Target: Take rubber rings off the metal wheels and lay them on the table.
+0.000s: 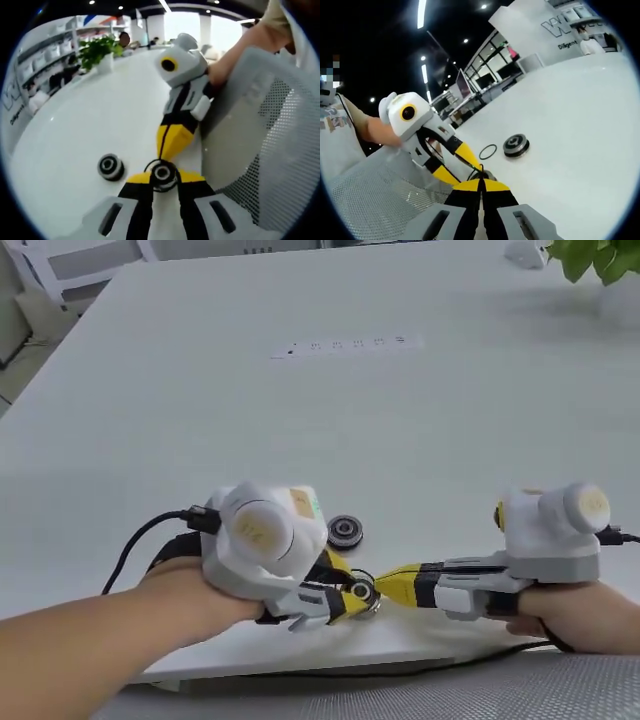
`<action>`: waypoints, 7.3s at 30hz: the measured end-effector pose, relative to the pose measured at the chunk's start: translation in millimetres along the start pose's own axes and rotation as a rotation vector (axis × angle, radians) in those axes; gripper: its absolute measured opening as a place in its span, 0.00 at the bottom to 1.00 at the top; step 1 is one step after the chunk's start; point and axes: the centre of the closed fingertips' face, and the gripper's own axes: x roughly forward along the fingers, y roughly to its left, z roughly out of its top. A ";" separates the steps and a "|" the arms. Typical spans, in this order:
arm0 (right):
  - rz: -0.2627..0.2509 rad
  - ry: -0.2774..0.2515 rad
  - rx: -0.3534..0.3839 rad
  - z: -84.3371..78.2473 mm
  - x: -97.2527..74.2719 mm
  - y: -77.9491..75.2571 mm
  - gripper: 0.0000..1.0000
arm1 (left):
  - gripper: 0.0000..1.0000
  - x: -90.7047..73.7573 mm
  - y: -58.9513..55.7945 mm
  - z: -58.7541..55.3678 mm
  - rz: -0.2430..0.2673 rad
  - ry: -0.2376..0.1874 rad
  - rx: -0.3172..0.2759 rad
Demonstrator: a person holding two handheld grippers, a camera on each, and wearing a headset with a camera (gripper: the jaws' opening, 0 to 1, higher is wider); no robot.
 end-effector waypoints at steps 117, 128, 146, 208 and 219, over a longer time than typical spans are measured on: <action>0.022 0.252 -0.244 14.4 78.8 10.5 0.17 | 0.65 -127.0 27.5 -27.4 0.236 -0.125 -0.245; 0.027 0.159 -0.248 38.9 68.3 10.3 0.24 | 0.64 -127.3 32.8 -25.4 0.239 -0.123 -0.246; -0.063 0.032 -0.225 73.5 33.6 -10.4 0.27 | 0.63 -115.7 50.7 -10.8 0.231 -0.127 -0.224; -0.137 0.148 -0.392 31.4 36.2 -54.7 0.24 | 0.44 -22.8 83.0 -4.4 0.152 -0.037 -0.170; -0.149 0.142 -0.407 31.8 36.2 -52.1 0.21 | 0.38 -7.7 83.0 -0.4 0.130 -0.030 -0.151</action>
